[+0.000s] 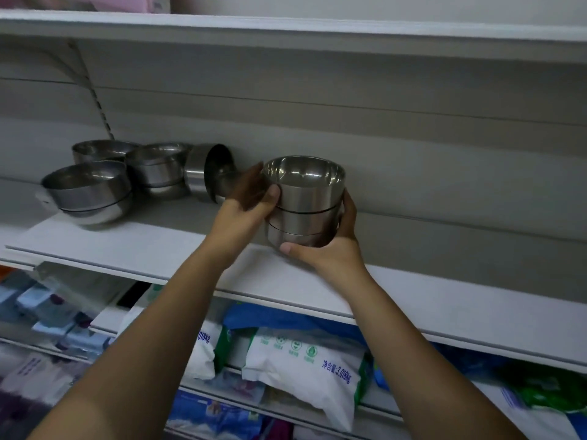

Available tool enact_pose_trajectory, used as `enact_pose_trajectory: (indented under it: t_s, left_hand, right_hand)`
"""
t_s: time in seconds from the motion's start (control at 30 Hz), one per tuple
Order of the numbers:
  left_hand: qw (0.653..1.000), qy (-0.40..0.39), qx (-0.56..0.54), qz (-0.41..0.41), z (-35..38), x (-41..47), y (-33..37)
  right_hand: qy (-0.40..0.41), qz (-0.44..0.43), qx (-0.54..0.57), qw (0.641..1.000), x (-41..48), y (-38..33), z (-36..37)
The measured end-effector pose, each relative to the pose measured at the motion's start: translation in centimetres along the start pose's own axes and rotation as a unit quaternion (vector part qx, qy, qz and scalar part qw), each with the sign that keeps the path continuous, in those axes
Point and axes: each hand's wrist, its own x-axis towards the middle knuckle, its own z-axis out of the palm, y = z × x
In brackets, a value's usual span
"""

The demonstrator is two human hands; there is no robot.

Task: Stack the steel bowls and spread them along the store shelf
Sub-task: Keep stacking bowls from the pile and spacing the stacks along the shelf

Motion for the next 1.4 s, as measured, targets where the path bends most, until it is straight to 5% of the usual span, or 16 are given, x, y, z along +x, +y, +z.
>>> enact_pose_trajectory:
  t_s: [0.57,1.03,1.4]
  left_hand:
    - [0.99,-0.139,-0.002,0.0,2.8,1.7,0.8]
    - [0.945,-0.31,-0.102,0.008,19.5,-2.7,4.7]
    - [0.92,-0.359,-0.155,0.013,36.2,-12.4,8.2]
  right_hand:
    - [0.072,0.02,-0.02,0.997,-2.9,-2.2,-5.5]
    - [0.237,0.028,-0.065,0.969,-13.3,-4.9,-19.7]
    - [0.289,0.028,-0.125,0.949,-25.1,-7.6,-35.2]
